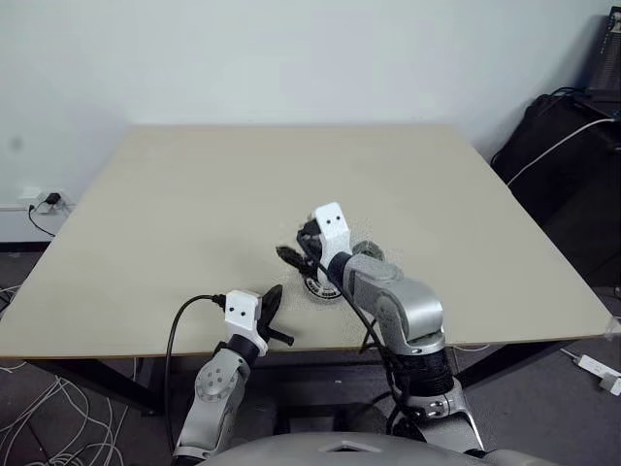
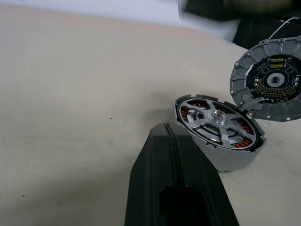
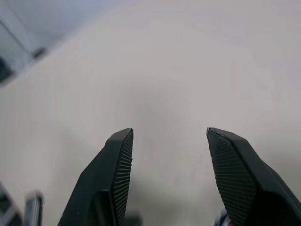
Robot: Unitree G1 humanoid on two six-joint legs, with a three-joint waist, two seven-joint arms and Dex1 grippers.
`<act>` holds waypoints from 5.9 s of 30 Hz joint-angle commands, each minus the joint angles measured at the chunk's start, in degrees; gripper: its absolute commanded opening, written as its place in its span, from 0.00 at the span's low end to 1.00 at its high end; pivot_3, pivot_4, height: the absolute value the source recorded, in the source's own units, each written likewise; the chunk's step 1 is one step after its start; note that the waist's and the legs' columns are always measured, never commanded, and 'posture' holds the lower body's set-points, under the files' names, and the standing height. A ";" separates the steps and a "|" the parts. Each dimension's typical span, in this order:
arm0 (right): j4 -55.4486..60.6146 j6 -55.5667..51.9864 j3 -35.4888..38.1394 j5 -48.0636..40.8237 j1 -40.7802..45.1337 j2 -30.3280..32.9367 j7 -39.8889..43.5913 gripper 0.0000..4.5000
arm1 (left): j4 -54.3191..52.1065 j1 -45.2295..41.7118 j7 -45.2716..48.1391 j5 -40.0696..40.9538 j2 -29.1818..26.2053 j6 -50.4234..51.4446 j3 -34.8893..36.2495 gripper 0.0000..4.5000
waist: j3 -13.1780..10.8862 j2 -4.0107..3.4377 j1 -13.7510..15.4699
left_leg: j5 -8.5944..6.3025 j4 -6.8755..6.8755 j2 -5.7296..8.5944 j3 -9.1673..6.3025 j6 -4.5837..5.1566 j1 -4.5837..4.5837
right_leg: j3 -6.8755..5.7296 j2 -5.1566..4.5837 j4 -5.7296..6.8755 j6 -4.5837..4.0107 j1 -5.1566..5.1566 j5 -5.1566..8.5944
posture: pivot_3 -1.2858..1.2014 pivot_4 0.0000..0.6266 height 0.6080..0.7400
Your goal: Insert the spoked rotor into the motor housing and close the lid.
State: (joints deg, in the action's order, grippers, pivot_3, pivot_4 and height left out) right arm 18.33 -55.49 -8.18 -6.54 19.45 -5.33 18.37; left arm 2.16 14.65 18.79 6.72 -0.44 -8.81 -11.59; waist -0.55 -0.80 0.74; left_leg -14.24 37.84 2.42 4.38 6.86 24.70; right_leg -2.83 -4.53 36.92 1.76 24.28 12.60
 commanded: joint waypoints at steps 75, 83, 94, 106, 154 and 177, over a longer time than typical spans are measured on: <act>-19.80 42.29 -7.28 3.92 -7.12 25.37 21.99 0.80 | -2.75 -1.51 0.99 0.24 -2.12 1.82 0.47 0.00 | 0.05 -0.06 0.20 | 0.03 0.02 -0.11 0.16 0.06 -0.66 | 0.07 -0.07 -0.04 0.02 -0.59 -0.11 | 0.52 0.00 1.00; -24.36 41.58 -6.39 3.30 -4.97 25.51 24.01 1.00 | -2.69 -1.55 0.92 0.33 -1.93 1.64 0.55 0.00 | 0.02 -0.02 0.34 | 0.01 0.03 -0.10 0.17 0.10 -0.64 | 0.08 -0.10 -0.08 0.02 -0.60 -0.12 | 0.52 0.00 1.00; -27.58 37.90 -5.04 3.09 -3.13 24.71 21.91 1.00 | -2.69 -1.53 0.77 0.35 -1.67 1.59 0.57 0.00 | 0.02 -0.02 0.40 | 0.00 0.02 -0.10 0.17 0.11 -0.63 | 0.08 -0.11 -0.09 0.02 -0.59 -0.12 | 0.52 0.00 1.00; -28.63 32.58 -5.10 1.96 -3.18 24.20 22.62 0.91 | -2.76 -1.26 0.54 0.43 -1.49 1.33 0.68 0.00 | 0.02 -0.03 0.37 | -0.01 0.00 -0.10 0.17 0.12 -0.63 | 0.08 -0.11 -0.09 0.02 -0.59 -0.11 | 0.52 0.00 1.00; -30.29 25.70 -6.88 4.83 -2.41 24.08 17.81 0.72 | -3.33 -0.56 1.27 0.52 -2.15 1.81 0.47 0.00 | 0.02 -0.22 0.55 | -0.02 -0.02 -0.10 0.17 0.14 -0.50 | 0.04 -0.16 -0.14 0.03 -0.50 -0.11 | 0.52 0.00 1.00; -31.68 27.59 -9.47 7.58 -2.53 23.03 14.50 0.72 | -3.37 -9.29 -0.79 -1.35 -2.61 12.41 0.87 0.00 | 0.06 -0.22 0.54 | -0.02 -0.04 -0.09 0.17 0.15 -0.62 | 0.01 -0.17 -0.09 0.40 -0.63 -0.05 | 0.52 0.00 1.00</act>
State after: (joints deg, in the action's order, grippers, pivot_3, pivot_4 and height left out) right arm -10.82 -26.38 -16.73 -0.76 17.59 17.35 33.38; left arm 1.56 7.54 18.53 5.63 -3.07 1.71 -10.78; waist -0.49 -1.01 1.28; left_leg -14.27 37.81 2.33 4.55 7.01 24.06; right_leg -2.83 -4.70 36.83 2.16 23.64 12.54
